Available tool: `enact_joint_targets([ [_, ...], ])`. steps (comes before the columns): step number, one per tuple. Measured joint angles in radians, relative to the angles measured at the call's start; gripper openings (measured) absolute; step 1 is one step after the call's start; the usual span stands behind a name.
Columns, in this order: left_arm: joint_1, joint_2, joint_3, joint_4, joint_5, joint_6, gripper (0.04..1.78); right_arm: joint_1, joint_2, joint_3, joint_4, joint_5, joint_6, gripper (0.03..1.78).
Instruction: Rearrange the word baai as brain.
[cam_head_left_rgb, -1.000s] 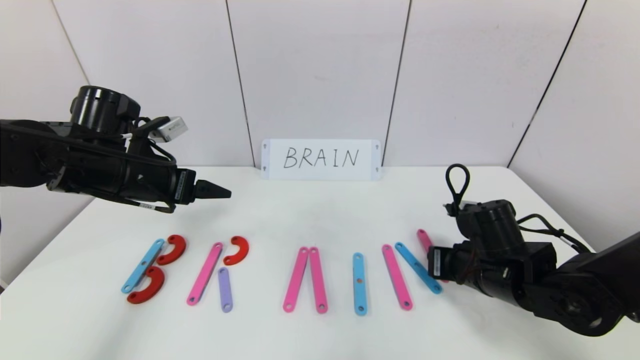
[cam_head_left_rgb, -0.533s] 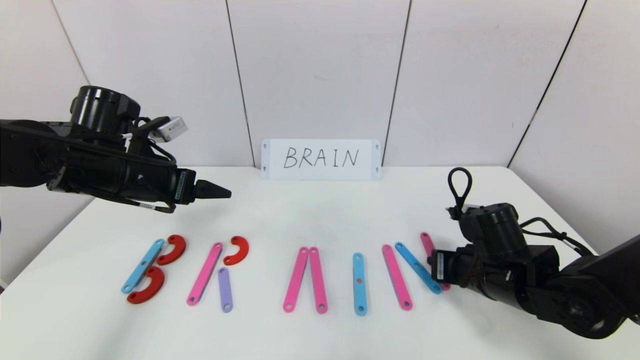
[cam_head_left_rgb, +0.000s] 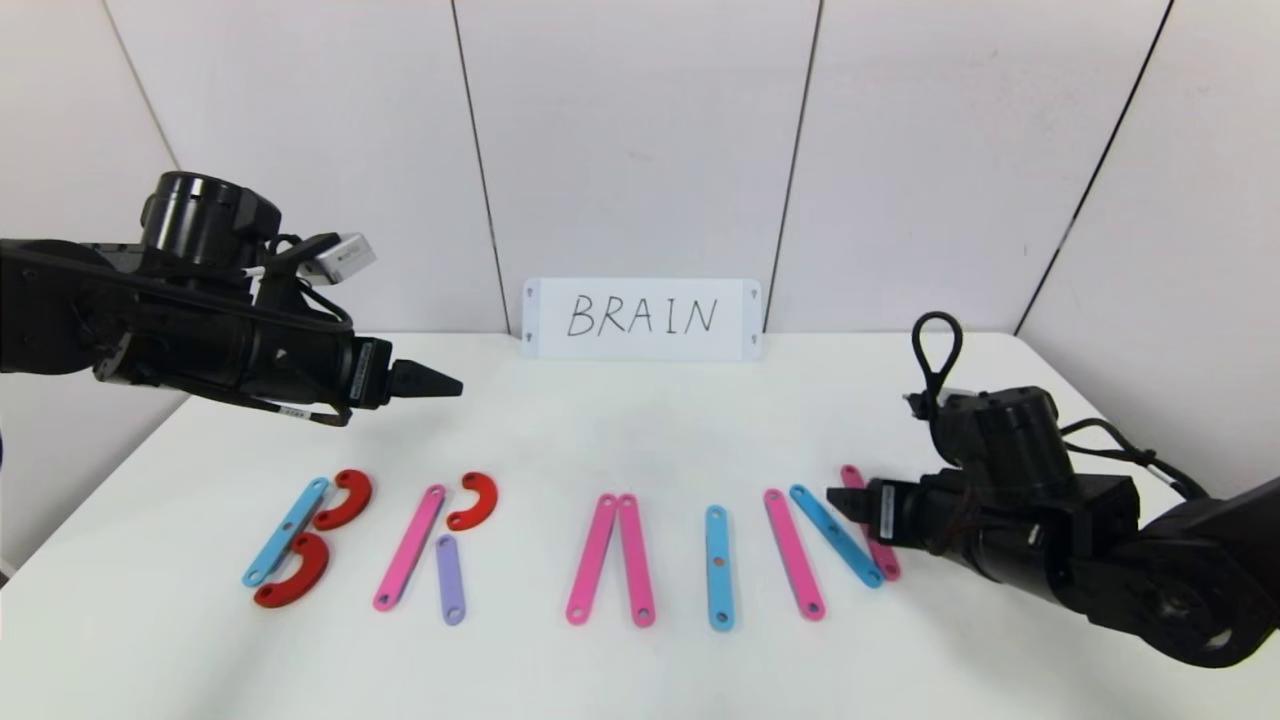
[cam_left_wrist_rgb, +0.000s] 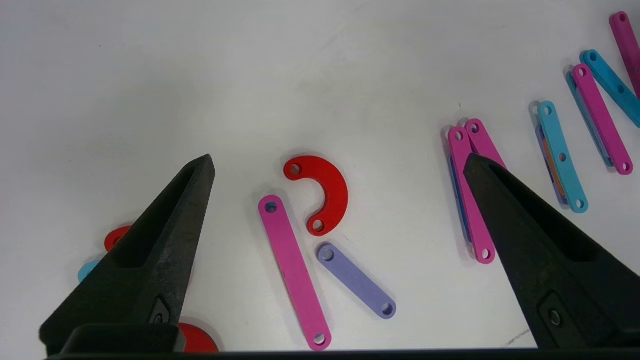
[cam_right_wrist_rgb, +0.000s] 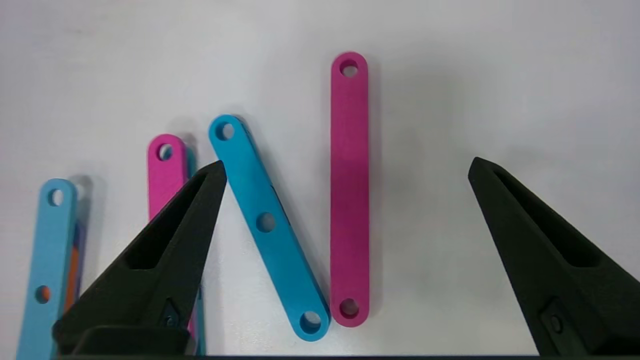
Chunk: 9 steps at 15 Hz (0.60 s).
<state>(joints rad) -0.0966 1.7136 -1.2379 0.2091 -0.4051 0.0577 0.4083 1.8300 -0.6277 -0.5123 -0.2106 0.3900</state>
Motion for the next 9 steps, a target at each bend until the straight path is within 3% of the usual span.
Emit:
enact_joint_targets([
  [2, 0.000, -0.002, 0.000, 0.000, 0.001, -0.001, 1.74, -0.002, -0.027, -0.025, 0.035, 0.037, -0.056, 1.74],
  [7, 0.001, -0.058, 0.028, 0.001, 0.004, 0.000, 1.74, -0.055, -0.146, -0.087, 0.193, 0.289, -0.203, 1.74],
  [9, 0.000, -0.114, 0.070, 0.001, 0.004, 0.003, 1.74, -0.071, -0.213, -0.097, 0.230, 0.308, -0.217, 1.74],
])
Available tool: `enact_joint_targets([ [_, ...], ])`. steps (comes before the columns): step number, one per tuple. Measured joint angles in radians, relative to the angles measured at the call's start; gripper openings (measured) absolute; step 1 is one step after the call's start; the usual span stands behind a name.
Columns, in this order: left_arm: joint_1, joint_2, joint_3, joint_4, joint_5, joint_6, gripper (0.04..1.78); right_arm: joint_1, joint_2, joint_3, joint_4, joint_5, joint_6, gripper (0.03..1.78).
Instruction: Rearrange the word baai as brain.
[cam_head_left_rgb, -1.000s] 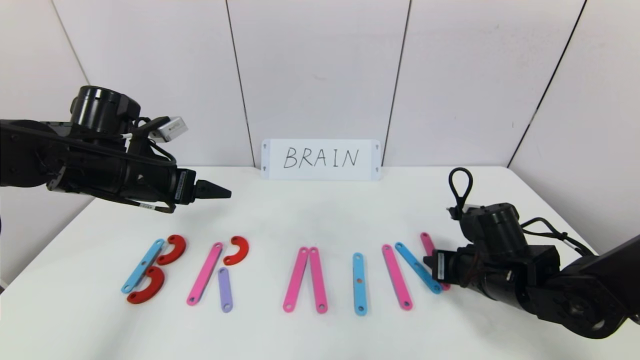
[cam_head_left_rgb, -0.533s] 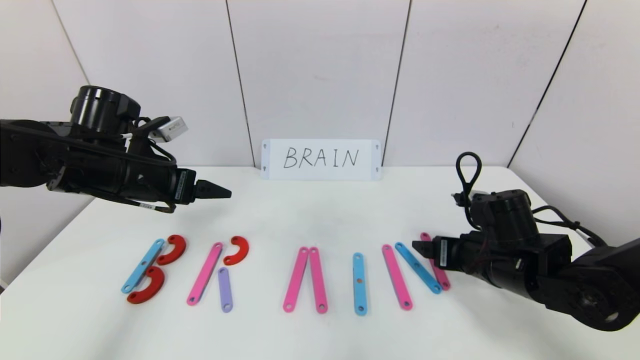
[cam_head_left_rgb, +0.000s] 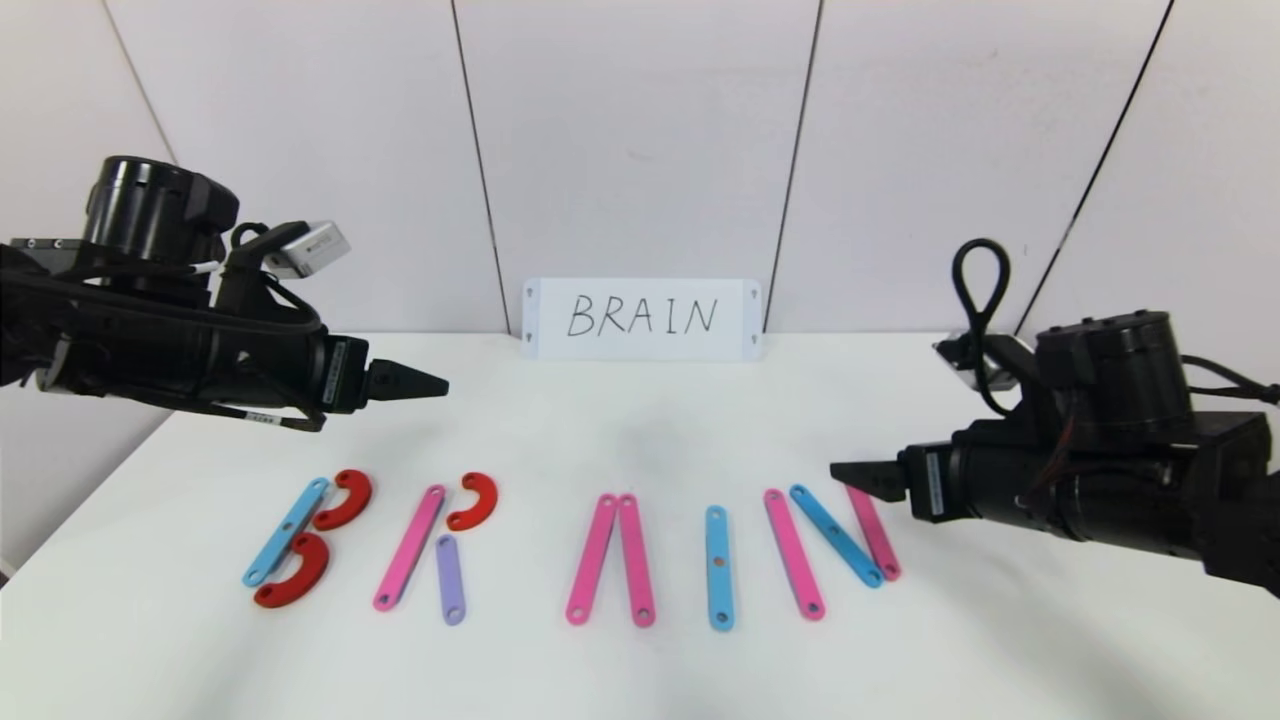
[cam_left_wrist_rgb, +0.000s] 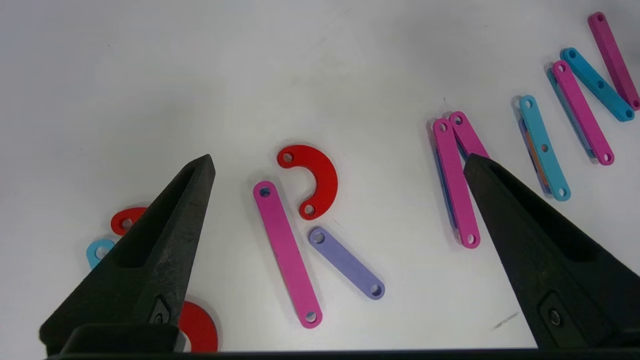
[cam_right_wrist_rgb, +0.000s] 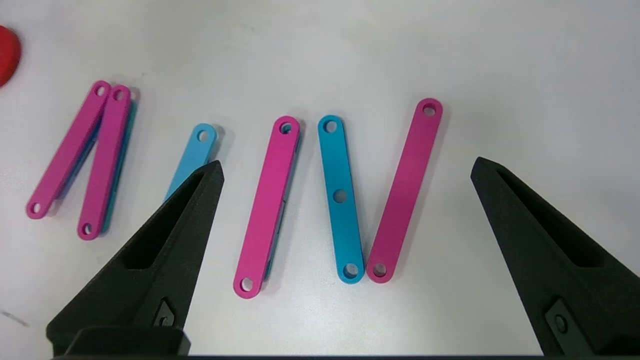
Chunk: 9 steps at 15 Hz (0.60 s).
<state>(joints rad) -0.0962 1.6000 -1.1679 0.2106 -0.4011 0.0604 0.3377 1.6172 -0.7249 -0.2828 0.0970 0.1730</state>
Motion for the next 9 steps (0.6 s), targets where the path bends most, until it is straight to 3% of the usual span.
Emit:
enact_joint_targets([
  [6, 0.001, -0.273, 0.160, 0.057, 0.060, 0.010, 1.74, -0.016, -0.340, 0.000, 0.233, -0.007, -0.004, 1.74],
  [9, 0.001, -0.445, 0.280, 0.065, 0.095, 0.010, 1.74, -0.017, -0.557, 0.010, 0.396, -0.038, -0.004, 1.74],
])
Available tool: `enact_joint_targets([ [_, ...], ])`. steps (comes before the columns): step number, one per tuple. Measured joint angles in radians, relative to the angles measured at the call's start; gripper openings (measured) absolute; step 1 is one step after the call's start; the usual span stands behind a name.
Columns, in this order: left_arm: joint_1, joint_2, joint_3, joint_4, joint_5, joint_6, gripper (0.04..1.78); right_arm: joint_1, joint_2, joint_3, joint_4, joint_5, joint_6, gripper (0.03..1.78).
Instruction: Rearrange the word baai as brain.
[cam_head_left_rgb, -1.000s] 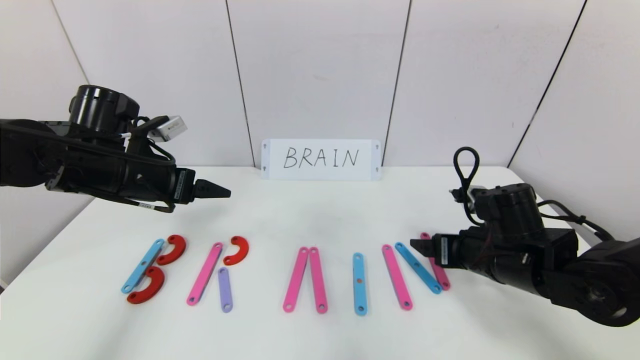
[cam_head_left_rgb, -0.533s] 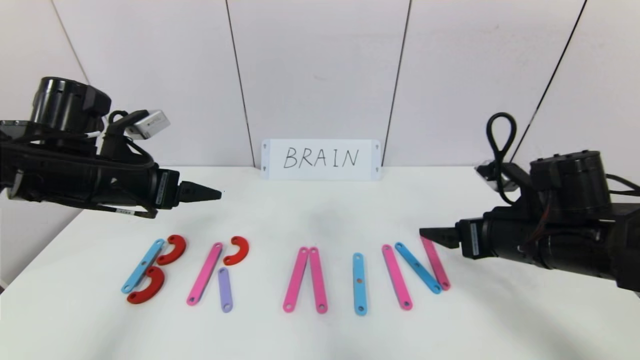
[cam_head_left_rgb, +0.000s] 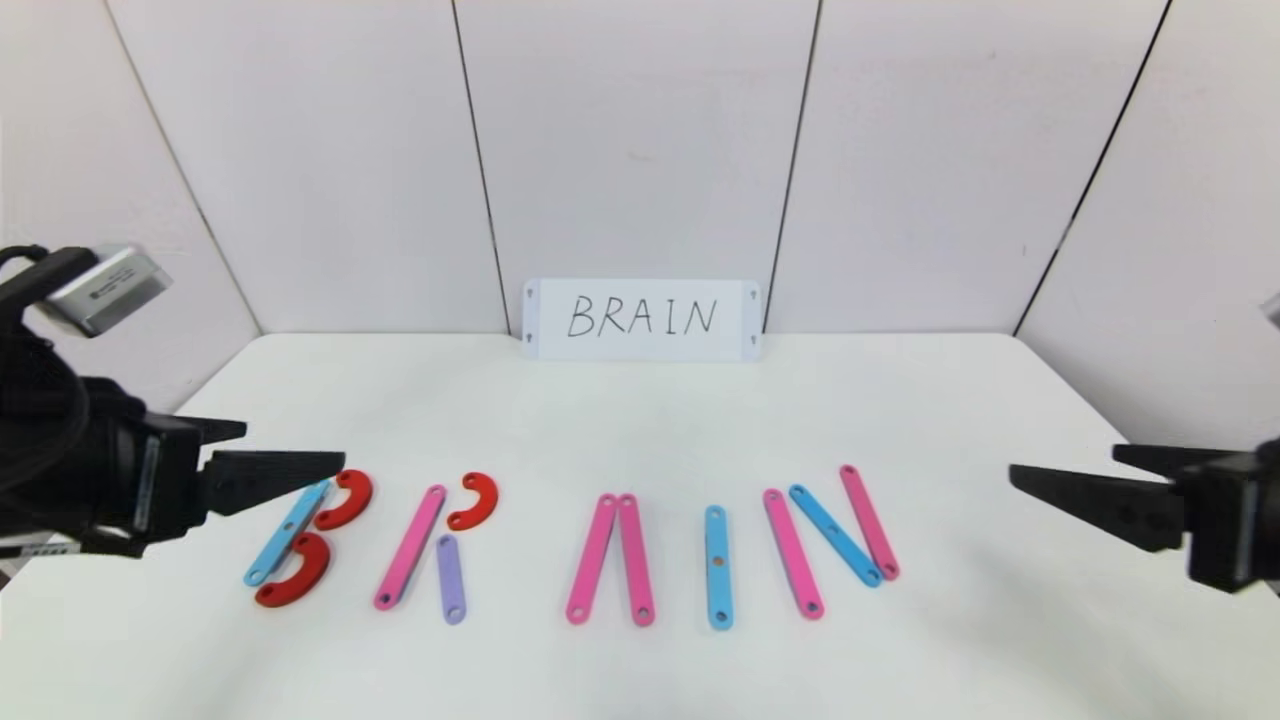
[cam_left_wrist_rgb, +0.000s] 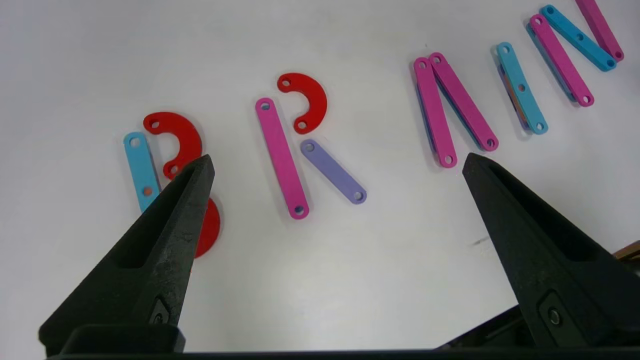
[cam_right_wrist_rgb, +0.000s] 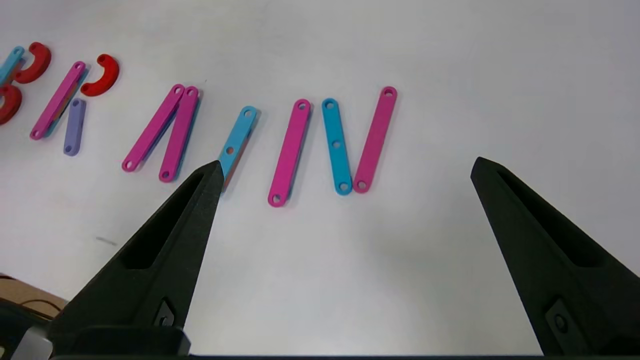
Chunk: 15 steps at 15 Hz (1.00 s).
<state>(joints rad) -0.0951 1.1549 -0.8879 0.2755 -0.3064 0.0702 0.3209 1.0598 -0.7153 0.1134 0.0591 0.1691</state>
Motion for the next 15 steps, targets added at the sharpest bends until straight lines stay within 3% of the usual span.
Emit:
enact_joint_targets([
  [2, 0.000, -0.114, 0.068, 0.002, 0.027, 0.000, 1.74, 0.000, -0.139, 0.006, 0.100, -0.033, 0.000, 1.74],
  [5, 0.000, -0.296, 0.147, 0.023, 0.063, 0.001, 1.74, -0.003, -0.325, 0.024, 0.170, -0.076, 0.001, 1.74],
  [7, 0.000, -0.424, 0.174, 0.082, 0.076, 0.000, 1.74, -0.016, -0.427, 0.035, 0.213, -0.140, 0.001, 1.74],
  [9, 0.001, -0.546, 0.187, 0.156, 0.108, -0.001, 1.74, -0.087, -0.510, 0.046, 0.235, -0.197, 0.000, 1.74],
  [15, 0.003, -0.809, 0.230, 0.246, 0.318, -0.008, 1.74, -0.312, -0.708, 0.061, 0.241, -0.187, -0.047, 1.74],
])
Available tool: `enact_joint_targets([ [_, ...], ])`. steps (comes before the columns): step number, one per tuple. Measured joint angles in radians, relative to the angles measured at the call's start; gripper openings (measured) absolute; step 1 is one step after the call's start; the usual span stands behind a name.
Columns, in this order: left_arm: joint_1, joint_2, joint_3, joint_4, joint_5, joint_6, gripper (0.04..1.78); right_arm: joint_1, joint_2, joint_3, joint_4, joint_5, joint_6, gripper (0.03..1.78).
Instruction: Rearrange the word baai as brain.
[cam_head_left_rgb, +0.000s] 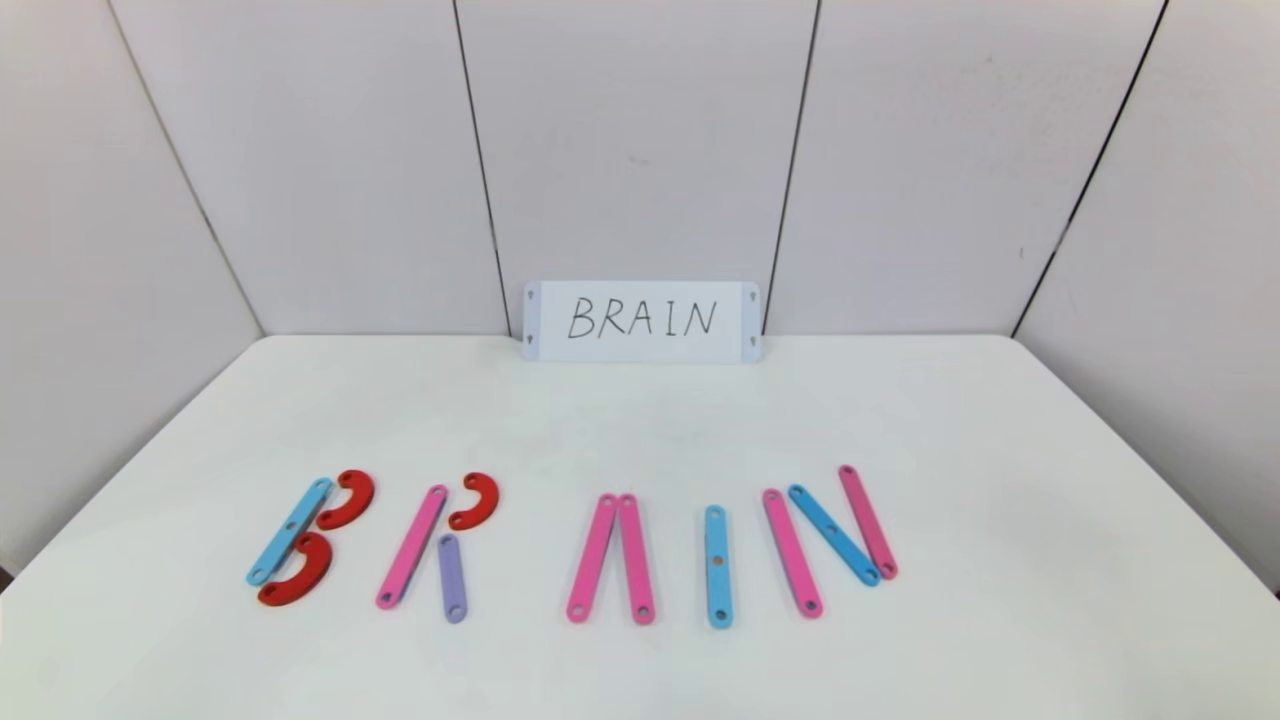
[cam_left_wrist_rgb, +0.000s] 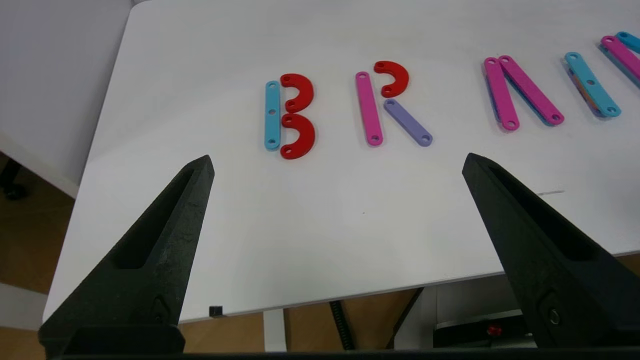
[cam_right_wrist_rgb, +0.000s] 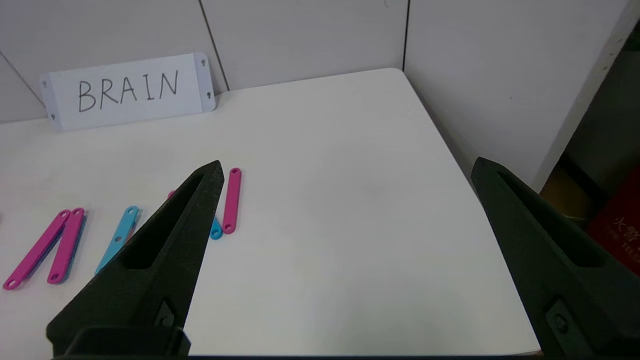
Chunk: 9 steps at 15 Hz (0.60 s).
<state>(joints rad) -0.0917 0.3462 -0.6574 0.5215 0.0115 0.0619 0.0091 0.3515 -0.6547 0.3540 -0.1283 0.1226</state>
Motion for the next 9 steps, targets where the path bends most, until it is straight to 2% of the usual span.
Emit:
enact_joint_targets([
  [2, 0.026, -0.048, 0.010, 0.024, 0.029, -0.006, 1.74, -0.057, -0.044, 0.019, -0.004, 0.053, 0.006, 1.74],
  [5, 0.063, -0.132, 0.034, 0.015, 0.026, -0.005, 1.74, -0.074, -0.071, 0.069, -0.032, 0.058, 0.010, 1.74],
  [6, 0.069, -0.162, 0.049, 0.013, 0.027, -0.005, 1.74, -0.071, -0.079, 0.082, -0.054, 0.062, 0.011, 1.74],
  [9, 0.079, -0.253, 0.116, -0.042, 0.031, -0.001, 1.74, -0.013, -0.140, 0.130, -0.103, 0.101, -0.011, 1.74],
])
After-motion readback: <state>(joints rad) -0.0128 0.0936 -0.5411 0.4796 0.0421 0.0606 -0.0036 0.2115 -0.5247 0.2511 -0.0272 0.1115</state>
